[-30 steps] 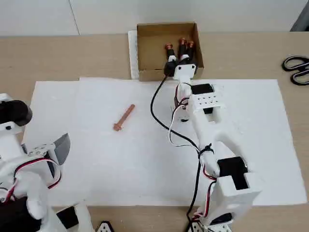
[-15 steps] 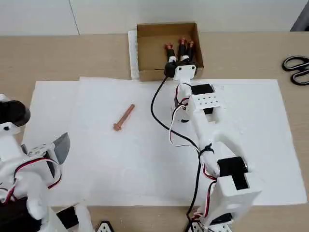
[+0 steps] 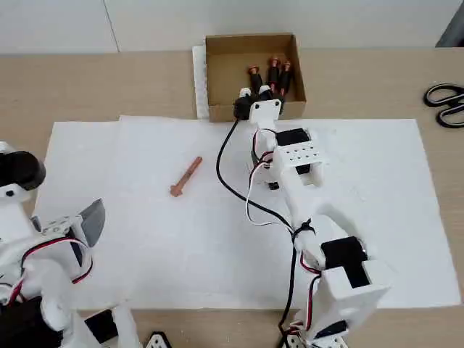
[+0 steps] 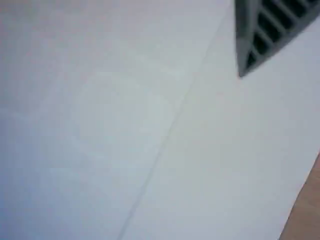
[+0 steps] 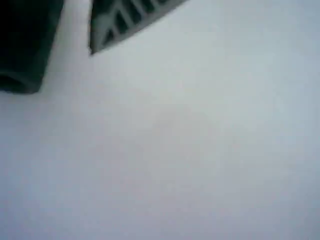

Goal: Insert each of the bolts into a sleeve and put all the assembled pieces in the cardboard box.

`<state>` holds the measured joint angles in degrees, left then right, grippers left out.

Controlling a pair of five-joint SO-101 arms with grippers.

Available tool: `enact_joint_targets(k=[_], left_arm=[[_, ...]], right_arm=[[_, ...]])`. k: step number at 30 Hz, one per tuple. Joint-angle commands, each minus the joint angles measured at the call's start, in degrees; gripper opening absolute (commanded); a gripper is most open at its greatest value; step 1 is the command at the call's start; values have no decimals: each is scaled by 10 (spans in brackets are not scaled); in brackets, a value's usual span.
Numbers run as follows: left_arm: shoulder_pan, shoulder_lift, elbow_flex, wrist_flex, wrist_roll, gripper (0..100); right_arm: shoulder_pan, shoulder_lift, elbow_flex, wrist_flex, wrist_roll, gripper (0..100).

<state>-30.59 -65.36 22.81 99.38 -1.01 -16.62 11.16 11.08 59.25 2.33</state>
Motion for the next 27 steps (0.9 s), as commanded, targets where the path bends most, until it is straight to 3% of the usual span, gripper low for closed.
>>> enact_joint_targets(k=[1, 14, 20, 27], left_arm=[[-4, -2, -6, 9, 5, 331], [-4, -2, -6, 9, 5, 331], [-4, -2, -6, 9, 5, 331], [-4, -2, -6, 9, 5, 331]], right_arm=[[-6, 5, -3, -11, -4, 139], [12, 107, -88, 28, -3, 137], [13, 116, -117, 58, -6, 1], [22, 80, -221, 195, -7, 3]])
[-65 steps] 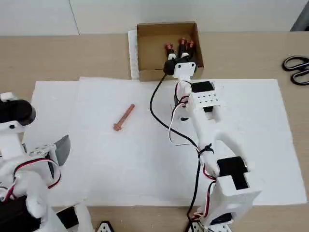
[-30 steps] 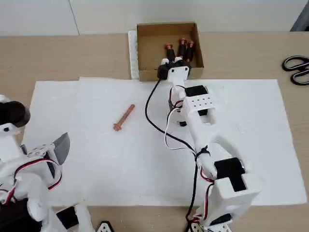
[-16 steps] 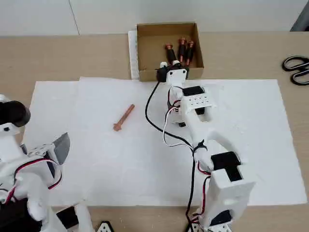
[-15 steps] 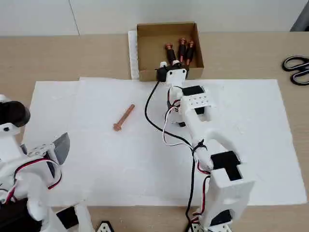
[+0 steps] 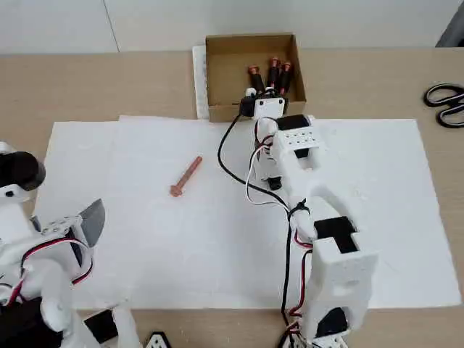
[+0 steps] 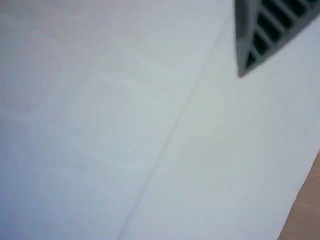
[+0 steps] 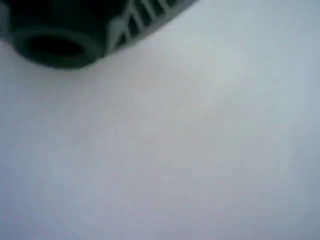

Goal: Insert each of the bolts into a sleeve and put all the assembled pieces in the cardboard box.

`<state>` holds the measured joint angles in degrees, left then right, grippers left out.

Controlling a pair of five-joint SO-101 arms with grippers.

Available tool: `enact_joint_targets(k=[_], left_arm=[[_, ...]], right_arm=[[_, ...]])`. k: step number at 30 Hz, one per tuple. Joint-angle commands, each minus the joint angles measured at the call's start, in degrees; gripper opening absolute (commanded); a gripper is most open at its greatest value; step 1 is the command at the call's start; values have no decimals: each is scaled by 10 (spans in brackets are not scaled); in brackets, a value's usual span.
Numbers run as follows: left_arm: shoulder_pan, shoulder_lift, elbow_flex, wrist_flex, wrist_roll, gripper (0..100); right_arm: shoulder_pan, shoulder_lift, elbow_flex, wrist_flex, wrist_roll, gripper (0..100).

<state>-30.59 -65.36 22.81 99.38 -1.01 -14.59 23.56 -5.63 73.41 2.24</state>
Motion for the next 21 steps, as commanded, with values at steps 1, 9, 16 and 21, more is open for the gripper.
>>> enact_joint_targets(k=[1, 9, 16, 21], left_arm=[[-4, -2, -6, 9, 5, 331], [-4, -2, -6, 9, 5, 331], [-4, -2, -6, 9, 4, 331], [-4, -2, -6, 9, 4, 331]], right_arm=[[1, -51, -63, 68, -6, 3], [0, -57, -74, 121, -30, 3], [-15, -8, -72, 124, -31, 20], [-16, 19, -73, 124, -26, 125]])
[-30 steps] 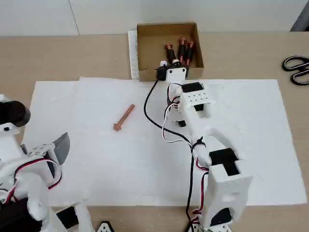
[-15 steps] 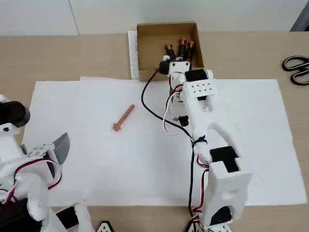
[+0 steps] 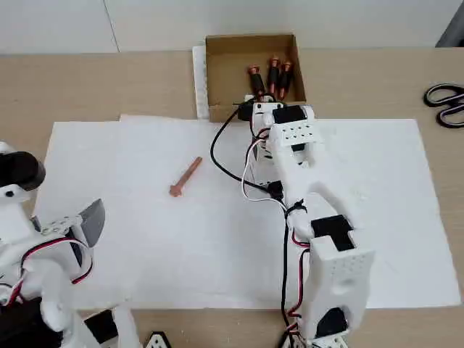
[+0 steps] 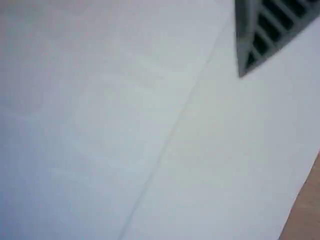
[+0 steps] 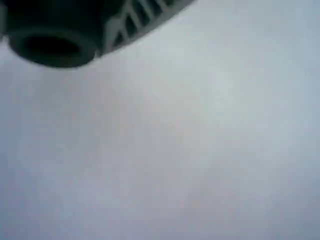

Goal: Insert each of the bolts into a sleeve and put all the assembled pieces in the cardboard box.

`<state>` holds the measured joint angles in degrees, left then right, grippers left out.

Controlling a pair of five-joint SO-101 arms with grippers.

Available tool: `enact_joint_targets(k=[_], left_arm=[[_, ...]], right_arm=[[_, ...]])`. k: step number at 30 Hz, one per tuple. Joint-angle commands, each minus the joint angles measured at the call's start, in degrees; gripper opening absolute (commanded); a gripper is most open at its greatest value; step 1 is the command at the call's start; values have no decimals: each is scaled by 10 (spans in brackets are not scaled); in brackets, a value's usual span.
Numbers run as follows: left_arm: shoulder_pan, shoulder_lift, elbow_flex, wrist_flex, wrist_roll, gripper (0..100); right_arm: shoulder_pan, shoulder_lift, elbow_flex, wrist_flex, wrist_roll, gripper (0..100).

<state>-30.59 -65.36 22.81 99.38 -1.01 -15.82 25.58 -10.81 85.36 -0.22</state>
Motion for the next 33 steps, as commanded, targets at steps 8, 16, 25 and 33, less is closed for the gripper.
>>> enact_joint_targets(k=[8, 16, 25, 33], left_arm=[[-4, -2, -6, 9, 4, 331], [-4, -2, -6, 9, 4, 331], [-4, -2, -6, 9, 4, 331], [-4, -2, -6, 9, 4, 331]], right_arm=[[-7, 3, -28, 22, -2, 114], [-13, 6, -63, 62, 13, 115], [-12, 20, -63, 56, 14, 159], [-12, 80, -66, 39, 18, 164]])
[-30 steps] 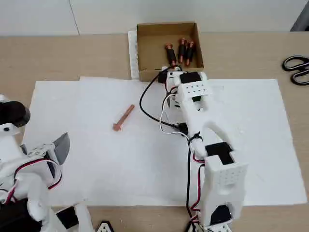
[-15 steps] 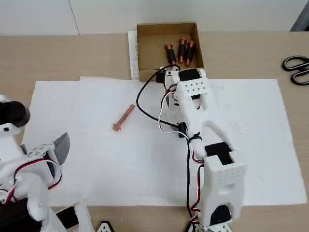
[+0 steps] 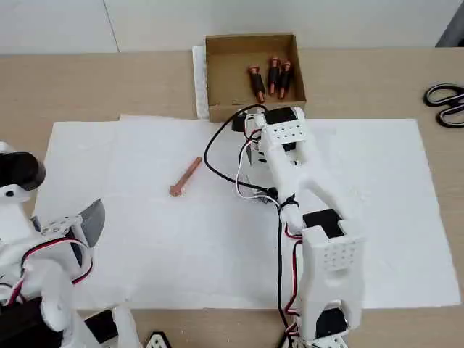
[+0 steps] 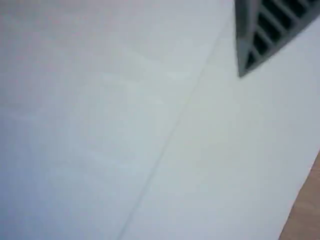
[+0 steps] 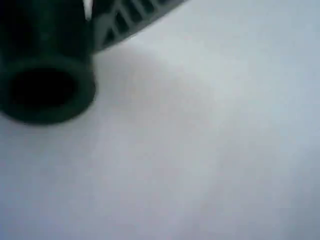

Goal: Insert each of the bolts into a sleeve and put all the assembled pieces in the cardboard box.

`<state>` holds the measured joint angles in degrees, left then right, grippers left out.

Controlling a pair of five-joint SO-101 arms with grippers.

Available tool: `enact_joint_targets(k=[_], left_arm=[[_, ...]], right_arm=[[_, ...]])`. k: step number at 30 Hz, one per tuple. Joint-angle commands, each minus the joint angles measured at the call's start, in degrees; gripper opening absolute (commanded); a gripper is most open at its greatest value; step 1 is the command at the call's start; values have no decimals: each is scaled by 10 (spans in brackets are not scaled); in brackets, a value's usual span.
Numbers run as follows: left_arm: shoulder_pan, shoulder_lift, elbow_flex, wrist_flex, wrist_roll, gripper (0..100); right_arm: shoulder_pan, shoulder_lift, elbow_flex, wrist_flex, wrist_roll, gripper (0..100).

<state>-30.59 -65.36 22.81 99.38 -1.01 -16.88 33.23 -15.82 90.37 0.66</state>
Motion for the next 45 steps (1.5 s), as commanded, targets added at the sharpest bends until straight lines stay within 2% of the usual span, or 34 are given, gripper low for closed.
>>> enact_joint_targets(k=[1, 13, 33, 42, 45], left_arm=[[-4, -2, -6, 9, 4, 331], [-4, -2, -6, 9, 4, 331], [-4, -2, -6, 9, 4, 331], [-4, -2, -6, 9, 4, 331], [-4, -2, -6, 9, 4, 331]], right_arm=[[-1, 4, -16, -11, 16, 164], [-2, 3, -112, 60, 23, 162], [-36, 13, -113, 32, 23, 161], [-34, 82, -115, 30, 33, 161], [-31, 83, -116, 30, 34, 115]])
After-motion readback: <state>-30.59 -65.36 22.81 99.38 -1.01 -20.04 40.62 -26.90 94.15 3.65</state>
